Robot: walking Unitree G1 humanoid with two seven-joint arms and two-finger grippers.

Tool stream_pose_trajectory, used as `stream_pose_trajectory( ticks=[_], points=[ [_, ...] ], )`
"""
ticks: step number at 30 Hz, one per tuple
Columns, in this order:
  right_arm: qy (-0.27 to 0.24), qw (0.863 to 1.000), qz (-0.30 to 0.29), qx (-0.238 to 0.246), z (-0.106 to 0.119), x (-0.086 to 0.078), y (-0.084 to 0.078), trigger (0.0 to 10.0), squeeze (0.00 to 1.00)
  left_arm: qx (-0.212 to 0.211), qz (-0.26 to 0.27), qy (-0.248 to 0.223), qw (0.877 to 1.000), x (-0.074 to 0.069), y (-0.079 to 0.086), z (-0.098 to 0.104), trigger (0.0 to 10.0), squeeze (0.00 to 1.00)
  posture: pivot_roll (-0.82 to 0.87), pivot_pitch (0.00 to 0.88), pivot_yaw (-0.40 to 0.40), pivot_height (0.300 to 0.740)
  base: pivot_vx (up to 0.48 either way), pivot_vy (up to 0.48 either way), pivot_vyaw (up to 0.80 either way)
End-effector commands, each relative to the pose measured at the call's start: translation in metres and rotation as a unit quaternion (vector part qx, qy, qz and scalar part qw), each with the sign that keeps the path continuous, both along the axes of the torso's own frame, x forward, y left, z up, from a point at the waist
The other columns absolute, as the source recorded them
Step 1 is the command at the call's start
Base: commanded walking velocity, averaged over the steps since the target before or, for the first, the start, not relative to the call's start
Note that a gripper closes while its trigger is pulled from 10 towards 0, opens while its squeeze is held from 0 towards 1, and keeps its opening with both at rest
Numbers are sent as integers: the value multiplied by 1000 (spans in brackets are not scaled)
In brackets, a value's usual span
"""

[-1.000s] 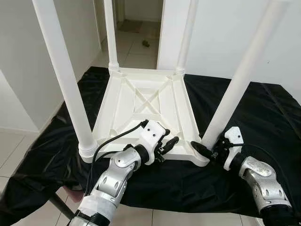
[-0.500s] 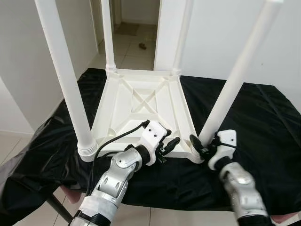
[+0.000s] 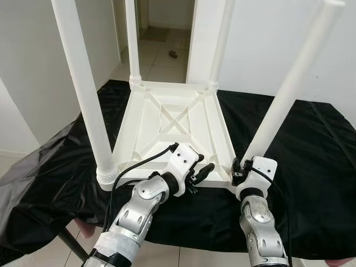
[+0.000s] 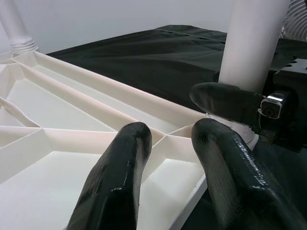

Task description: Building children table

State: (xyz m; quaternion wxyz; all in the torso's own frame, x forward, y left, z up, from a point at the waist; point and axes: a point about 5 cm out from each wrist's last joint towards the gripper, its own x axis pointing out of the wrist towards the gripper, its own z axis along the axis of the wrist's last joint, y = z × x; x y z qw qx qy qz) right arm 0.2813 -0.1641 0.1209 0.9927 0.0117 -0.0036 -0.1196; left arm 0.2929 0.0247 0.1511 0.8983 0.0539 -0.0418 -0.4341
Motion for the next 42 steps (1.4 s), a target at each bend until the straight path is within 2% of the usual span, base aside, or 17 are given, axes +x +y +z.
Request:
stream_pose_trajectory(
  ticks=[1,2,3,4,6,8,14,18,25,26,27,28,31,39,40,41,42],
  points=[
    [52,998,-30,6,-19,-5,-9,0,0,2,3,-1,1000,-2,-2,0,10000,0,-16,0,-19,740,0,0,0],
    [53,998,-31,7,-19,-5,-8,8667,0,1,3,-1,1000,-2,-2,0,10000,0,-18,0,-17,740,0,0,0],
    [53,998,-31,7,-19,-5,-8,8667,0,1,3,-1,1000,-2,-2,0,10000,0,-18,0,-17,740,0,0,0],
    [53,998,-31,6,-18,-5,-8,10000,0,1,2,-1,1000,-2,-2,1,10000,0,-18,0,-17,740,0,0,0],
    [51,998,-32,5,-17,-4,-7,10000,0,1,3,-1,1000,-2,-2,1,10000,0,-18,0,-17,740,0,0,0],
    [28,999,-11,17,-13,-1,-9,10000,1000,0,2,-2,1000,-2,-3,1,10000,0,-18,0,-18,740,0,0,0],
    [7,998,57,28,-10,4,-17,10000,1000,-2,4,0,1000,-1,-3,1,10000,0,-26,0,-9,740,0,0,0],
    [6,988,153,10,-10,2,-23,10000,1000,-3,4,-1,1000,0,-3,3,10000,0,-27,0,-7,740,0,0,0],
    [-7,976,216,-34,-2,3,-39,10000,1000,-5,5,-2,1000,2,-2,5,10000,0,-29,0,0,740,0,0,0],
    [-6,966,254,-53,-1,3,-43,10000,353,-4,5,-3,1000,2,-2,5,10000,0,-30,0,3,740,0,0,0],
    [-4,957,282,-66,0,2,-46,10000,353,-4,4,-3,1000,2,-2,5,10000,0,-30,0,3,740,0,0,0],
    [-3,951,300,-74,0,1,-48,10000,0,-4,4,-3,1000,2,-2,5,10000,0,-30,0,3,740,0,0,0],
    [13,934,344,-94,-2,1,-52,10000,0,-4,3,-3,1000,2,-2,6,10000,0,-31,0,8,740,0,0,0],
    [22,907,403,-120,0,8,-52,10000,0,-4,1,-6,1000,3,-3,7,10000,0,-30,0,13,740,0,0,0],
    [22,903,411,-127,0,10,-51,8471,0,-4,1,-6,1000,3,-3,7,10000,0,-29,0,14,740,0,0,0],
    [22,900,416,-131,1,11,-50,5569,0,-3,1,-6,1000,3,-3,7,10000,0,-29,0,14,740,0,0,0],
    [22,900,416,-131,1,11,-50,5569,0,-3,1,-6,1000,3,-3,7,10000,0,-29,0,14,740,0,0,0]
  ],
)
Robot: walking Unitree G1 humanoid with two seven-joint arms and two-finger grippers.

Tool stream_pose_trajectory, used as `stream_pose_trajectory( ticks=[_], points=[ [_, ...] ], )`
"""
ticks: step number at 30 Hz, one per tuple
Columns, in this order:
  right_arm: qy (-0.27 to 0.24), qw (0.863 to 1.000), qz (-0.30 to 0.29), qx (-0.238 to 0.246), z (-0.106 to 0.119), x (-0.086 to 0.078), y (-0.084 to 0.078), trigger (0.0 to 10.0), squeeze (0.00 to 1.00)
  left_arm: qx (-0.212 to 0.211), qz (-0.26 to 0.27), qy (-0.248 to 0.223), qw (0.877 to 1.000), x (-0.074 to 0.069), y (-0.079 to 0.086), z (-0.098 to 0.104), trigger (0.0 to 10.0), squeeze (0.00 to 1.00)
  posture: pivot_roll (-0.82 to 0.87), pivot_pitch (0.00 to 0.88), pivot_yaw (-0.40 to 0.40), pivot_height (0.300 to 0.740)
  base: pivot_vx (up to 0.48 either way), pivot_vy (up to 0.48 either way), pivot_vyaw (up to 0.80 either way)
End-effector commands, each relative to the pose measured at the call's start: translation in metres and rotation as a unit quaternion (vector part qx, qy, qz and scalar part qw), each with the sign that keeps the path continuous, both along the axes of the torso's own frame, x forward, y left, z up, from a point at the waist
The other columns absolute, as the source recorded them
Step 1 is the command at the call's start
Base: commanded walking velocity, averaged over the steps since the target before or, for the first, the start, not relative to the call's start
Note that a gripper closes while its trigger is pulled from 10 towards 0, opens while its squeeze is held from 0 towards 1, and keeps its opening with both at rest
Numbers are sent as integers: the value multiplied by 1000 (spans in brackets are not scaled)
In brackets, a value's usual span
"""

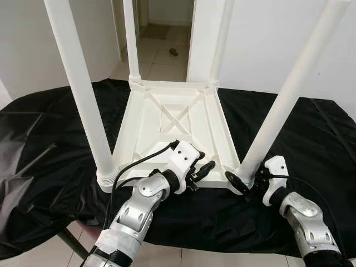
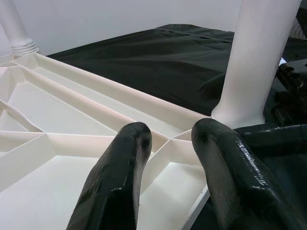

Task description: Building children table

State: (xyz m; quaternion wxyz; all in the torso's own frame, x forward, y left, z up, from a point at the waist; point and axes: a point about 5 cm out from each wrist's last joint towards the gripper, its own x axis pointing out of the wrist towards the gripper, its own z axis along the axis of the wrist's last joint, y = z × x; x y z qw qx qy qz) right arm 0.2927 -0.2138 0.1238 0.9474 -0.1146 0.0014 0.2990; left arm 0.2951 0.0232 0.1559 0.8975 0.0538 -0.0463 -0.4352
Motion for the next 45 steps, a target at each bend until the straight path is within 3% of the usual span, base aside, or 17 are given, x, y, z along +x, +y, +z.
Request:
stream_pose_trajectory(
  ticks=[1,2,8,17,24,26,28,32,36,37,38,40,41,42,43,44,45],
  points=[
    [0,1000,12,-15,-1,1,0,4431,0,-2,2,-2,1000,0,-2,3,10000,0,-29,0,14,740,0,0,0],
    [-3,1000,22,-18,0,3,0,0,0,-2,1,-2,1000,0,-3,3,10000,0,-25,0,13,740,0,0,0],
    [4,998,58,-21,-2,5,1,0,0,-3,-1,-2,1000,-1,-4,3,10000,0,-20,0,6,740,0,0,0],
    [19,999,33,-6,-12,-1,-3,0,0,-5,1,1,1000,-3,-5,2,10000,0,-22,0,0,740,0,0,0],
    [25,998,-51,11,-23,-6,4,0,0,-7,0,4,1000,-5,-6,1,10000,0,-28,0,-6,740,0,0,0],
    [27,992,-118,27,-29,-9,10,0,0,-8,0,5,1000,-5,-6,0,10000,0,-30,0,-5,740,0,0,0],
    [28,991,-126,29,-29,-10,10,0,0,-8,0,5,1000,-5,-6,0,10000,0,-30,0,-5,740,0,0,0],
    [22,972,-232,38,-30,-8,8,0,0,-8,-2,7,1000,-6,-7,0,10000,0,-33,4,-2,740,0,0,0],
    [16,958,-286,36,-30,-8,6,0,0,-7,-2,7,1000,-6,-7,0,10000,0,-34,4,-3,740,0,0,0],
    [12,940,-338,34,-31,-8,5,0,0,-7,-2,7,1000,-5,-7,0,10000,0,-31,2,-5,740,0,0,0],
    [12,933,-358,35,-31,-9,6,0,0,-7,-2,7,1000,-5,-6,0,10000,0,-31,2,-5,740,0,0,0],
    [9,904,-426,47,-31,-11,8,0,0,-8,-1,7,1000,-5,-6,0,10000,0,-30,1,-7,740,0,0,0],
    [9,904,-426,47,-31,-11,8,0,0,-8,-1,7,1000,-5,-6,0,10000,0,-30,1,-7,740,0,0,0],
    [7,893,-447,53,-31,-12,8,0,0,-7,0,6,1000,-5,-6,0,10000,0,-23,0,-15,740,0,0,0],
    [7,893,-447,53,-31,-12,8,0,0,-7,0,6,1000,-5,-6,0,10000,0,-23,0,-15,740,0,0,0],
    [4,881,-470,53,-30,-14,7,0,0,-8,1,6,1000,-5,-6,0,10000,0,-20,0,-19,740,0,0,0],
    [4,881,-470,53,-30,-14,7,0,0,-8,1,6,1000,-5,-6,0,10000,0,-20,0,-19,740,0,0,0]
  ],
)
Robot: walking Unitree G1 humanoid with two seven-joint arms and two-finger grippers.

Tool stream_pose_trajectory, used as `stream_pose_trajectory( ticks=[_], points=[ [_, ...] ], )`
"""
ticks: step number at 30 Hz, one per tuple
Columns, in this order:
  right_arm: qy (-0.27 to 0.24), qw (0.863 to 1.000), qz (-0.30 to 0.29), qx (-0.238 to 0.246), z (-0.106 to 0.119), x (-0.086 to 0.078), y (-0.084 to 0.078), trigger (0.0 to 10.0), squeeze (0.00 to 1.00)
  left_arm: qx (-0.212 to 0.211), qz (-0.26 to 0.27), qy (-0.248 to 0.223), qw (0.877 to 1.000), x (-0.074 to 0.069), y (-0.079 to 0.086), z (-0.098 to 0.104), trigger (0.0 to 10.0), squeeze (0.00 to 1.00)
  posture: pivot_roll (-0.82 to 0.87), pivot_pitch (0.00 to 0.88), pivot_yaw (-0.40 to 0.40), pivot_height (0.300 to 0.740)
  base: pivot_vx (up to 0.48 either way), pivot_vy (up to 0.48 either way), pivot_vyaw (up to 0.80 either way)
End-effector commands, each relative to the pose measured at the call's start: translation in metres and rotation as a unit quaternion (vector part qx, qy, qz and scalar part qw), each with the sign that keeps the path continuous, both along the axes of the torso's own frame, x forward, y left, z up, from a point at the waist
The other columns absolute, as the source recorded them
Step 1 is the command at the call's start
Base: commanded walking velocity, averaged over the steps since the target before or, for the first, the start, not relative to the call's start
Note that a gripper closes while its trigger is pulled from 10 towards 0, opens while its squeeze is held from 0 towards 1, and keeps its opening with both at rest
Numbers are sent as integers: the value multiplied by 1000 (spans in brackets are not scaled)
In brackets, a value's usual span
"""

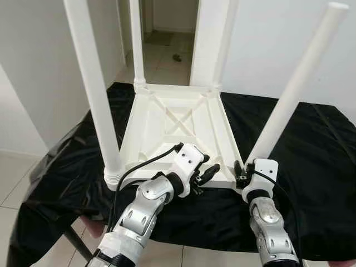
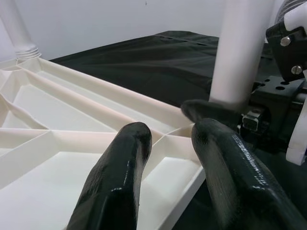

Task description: Building children table

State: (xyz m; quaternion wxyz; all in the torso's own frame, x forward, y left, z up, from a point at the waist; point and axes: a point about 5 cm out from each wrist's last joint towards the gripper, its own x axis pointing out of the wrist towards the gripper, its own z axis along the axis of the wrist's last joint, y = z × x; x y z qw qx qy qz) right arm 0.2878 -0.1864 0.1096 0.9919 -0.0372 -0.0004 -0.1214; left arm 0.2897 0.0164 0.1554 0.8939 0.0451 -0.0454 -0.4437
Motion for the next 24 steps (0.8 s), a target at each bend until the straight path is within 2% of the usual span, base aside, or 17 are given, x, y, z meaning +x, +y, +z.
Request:
stream_pose_trajectory(
  ticks=[1,3,11,12,15,16,17,24],
  points=[
    [42,997,-63,-7,-16,-9,-20,0,0,-1,10,1,1000,0,1,1,10000,0,-20,0,-19,740,0,0,0],
    [41,993,-113,13,-15,-13,-16,0,0,-1,14,1,1000,0,2,1,10000,0,-12,0,-25,740,0,0,0],
    [41,992,-122,9,-13,-11,-17,0,0,-2,13,1,1000,-1,0,0,10000,0,-13,0,-30,740,0,0,0],
    [42,992,-117,15,-13,-10,-16,10000,0,-3,14,0,1000,0,0,1,10000,0,-13,0,-31,740,0,0,0],
    [36,993,-111,19,-11,-8,-15,10000,0,-4,16,0,1000,1,1,2,10000,0,-13,0,-32,740,0,0,0],
    [32,993,-109,22,-10,-8,-15,10000,780,-4,16,-1,1000,1,1,2,10000,0,-13,0,-32,740,0,0,0],
    [24,994,-103,24,-9,-7,-16,10000,1000,-4,16,-1,1000,1,1,2,10000,0,-13,0,-32,740,0,0,0],
    [-14,999,-36,24,3,-3,-23,10000,1000,-4,16,-1,1000,0,0,2,10000,0,-12,0,-37,740,0,0,0]
  ],
)
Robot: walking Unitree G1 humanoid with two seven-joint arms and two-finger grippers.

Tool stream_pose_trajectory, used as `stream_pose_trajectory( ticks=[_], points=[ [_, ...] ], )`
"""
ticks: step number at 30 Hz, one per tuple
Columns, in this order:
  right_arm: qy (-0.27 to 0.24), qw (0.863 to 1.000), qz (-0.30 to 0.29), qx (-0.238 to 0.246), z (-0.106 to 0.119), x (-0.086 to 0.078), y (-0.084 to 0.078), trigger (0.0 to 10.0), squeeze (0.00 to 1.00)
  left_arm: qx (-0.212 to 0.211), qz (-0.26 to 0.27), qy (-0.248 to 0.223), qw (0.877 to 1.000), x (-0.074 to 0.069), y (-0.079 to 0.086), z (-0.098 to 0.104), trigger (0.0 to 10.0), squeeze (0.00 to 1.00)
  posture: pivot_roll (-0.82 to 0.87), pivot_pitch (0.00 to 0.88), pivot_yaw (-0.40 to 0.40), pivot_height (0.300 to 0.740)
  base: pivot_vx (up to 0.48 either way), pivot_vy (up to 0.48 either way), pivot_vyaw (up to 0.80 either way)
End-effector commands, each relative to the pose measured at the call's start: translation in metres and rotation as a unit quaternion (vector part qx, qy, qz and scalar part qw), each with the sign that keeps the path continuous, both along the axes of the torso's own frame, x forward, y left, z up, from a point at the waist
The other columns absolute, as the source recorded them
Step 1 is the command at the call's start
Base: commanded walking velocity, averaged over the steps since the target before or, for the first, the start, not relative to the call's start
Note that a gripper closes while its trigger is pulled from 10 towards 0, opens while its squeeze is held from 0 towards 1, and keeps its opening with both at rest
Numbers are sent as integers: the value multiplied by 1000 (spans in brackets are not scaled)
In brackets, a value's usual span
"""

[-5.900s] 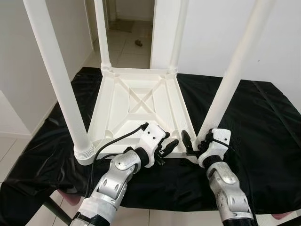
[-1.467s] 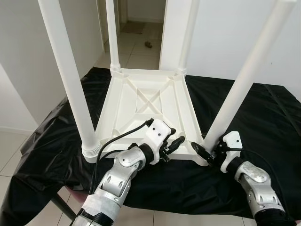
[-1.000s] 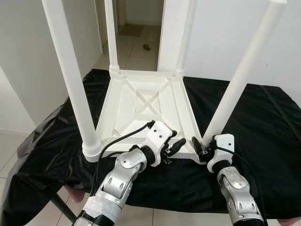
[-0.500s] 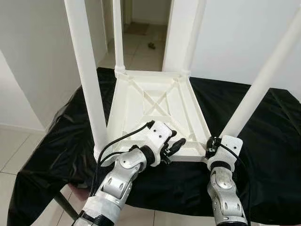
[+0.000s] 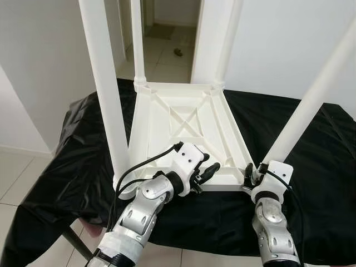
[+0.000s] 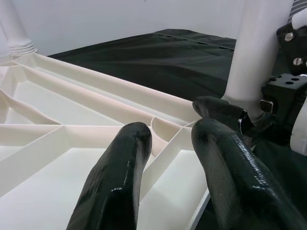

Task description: Building children table

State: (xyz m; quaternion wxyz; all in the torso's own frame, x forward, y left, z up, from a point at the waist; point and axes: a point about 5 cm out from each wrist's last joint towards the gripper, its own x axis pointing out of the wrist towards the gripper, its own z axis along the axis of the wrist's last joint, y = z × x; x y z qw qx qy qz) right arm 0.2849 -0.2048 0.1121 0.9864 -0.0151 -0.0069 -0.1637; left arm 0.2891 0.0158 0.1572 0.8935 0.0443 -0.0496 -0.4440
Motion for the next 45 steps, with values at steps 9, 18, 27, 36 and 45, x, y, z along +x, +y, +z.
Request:
stream_pose_trajectory(
  ticks=[9,18,27,36,45],
  points=[
    [3,981,192,-9,5,5,-20,10000,675,-4,19,3,1000,1,1,1,10000,0,-20,0,-25,740,0,0,0],
    [20,932,354,-76,12,3,-26,10000,0,-3,16,3,1000,2,1,2,10000,0,-26,0,-14,740,0,0,0],
    [55,877,458,-134,4,9,-13,0,0,-2,12,0,1000,3,1,3,10000,0,-23,0,-1,740,0,0,0],
    [67,859,487,-141,-1,11,-16,0,0,-2,14,-2,1000,4,1,5,10000,0,-21,0,-5,740,0,0,0],
    [55,876,461,-128,-3,10,-19,0,0,-4,12,-2,1000,4,0,5,10000,0,-28,0,-6,740,0,0,0]
  ],
)
